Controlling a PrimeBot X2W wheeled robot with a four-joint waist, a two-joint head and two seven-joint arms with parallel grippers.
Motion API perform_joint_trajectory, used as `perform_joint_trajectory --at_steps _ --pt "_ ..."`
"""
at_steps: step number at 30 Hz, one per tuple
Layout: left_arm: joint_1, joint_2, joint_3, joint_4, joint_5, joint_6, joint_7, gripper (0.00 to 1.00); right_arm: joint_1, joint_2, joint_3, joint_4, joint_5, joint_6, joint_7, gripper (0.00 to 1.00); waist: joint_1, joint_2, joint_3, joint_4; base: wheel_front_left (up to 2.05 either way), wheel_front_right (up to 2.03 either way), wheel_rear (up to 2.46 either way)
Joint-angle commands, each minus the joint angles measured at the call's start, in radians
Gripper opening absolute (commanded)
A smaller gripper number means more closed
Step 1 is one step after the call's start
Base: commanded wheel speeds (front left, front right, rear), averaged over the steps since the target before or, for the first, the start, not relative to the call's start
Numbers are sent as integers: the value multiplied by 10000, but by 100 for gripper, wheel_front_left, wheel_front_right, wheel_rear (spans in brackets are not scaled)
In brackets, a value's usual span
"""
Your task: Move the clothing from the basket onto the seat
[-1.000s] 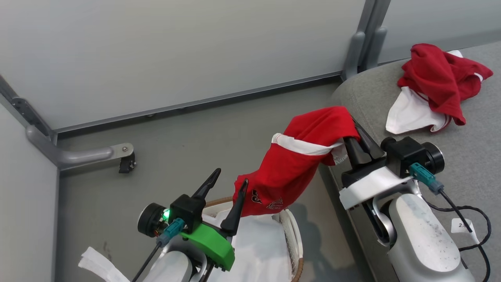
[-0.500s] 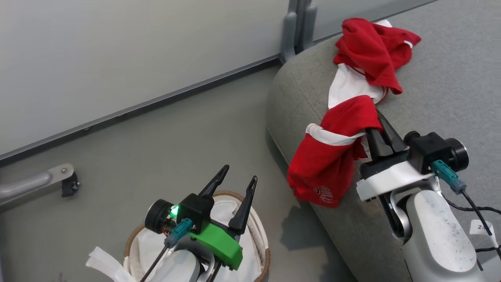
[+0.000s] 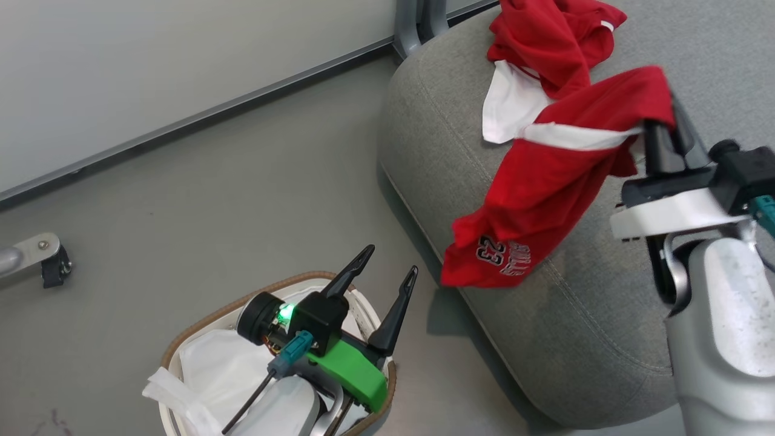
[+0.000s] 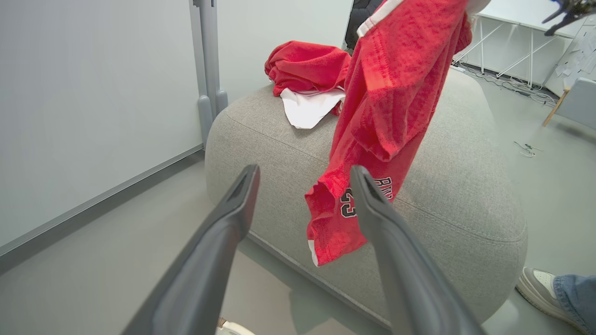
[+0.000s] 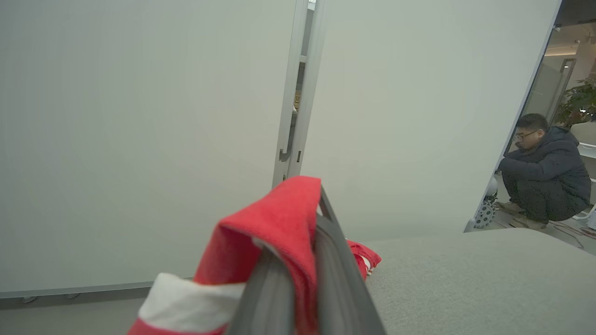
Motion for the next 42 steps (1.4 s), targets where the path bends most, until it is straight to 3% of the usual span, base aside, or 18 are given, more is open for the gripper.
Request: perform_joint_trajectory --at_steps 1,8,12,18,24,35,36,37,39,42 --pt "-188 117 -36 -96 -59 -26 -5 100 -359 -26 -267 -199 -338 -14 -51 0 0 -1 316 294 0 0 0" --pt "-580 294 -302 -487 65 -27 -5 100 -2086 -1096 -1729 -523 -1377 -14 -49 0 0 -1 1207 950 0 0 0" --pt "-876 412 -417 -672 187 -27 -5 100 -3136 -2000 -2516 75 -1474 -14 -46 0 0 -1 1910 1344 0 0 0" --pt "-1415 595 -612 -815 414 -28 -5 100 -4159 -2688 -3633 1165 -1851 -14 -37 0 0 -1 3006 1858 0 0 0" --pt "-1958 712 -746 -1025 528 -28 -7 100 -4422 -2798 -4415 2675 -2592 -14 -35 0 0 -1 3986 2234 0 0 0" --pt "-2306 762 -834 -1146 633 -28 -7 100 -4225 -2161 -5062 3949 -3216 -14 -37 0 0 -1 4543 2247 0 0 0" --pt "-2297 769 -838 -1141 619 -28 -7 100 -4181 -2096 -5041 4046 -3209 -14 -37 7 0 -1 4520 2219 0 0 0" --pt "-2271 772 -834 -1127 593 -28 -7 100 -4127 -2023 -4989 4161 -3183 -14 -37 28 0 -1 4480 2183 0 0 0" --pt "-2220 784 -816 -1107 569 -28 -7 100 -3911 -1927 -4892 4024 -3094 -14 -37 100 0 -1 4380 2110 0 0 0" --pt "-2161 737 -791 -1122 522 -28 -7 100 -3761 -1882 -4677 3962 -2981 -14 -37 100 0 -1 4176 2033 0 0 0"
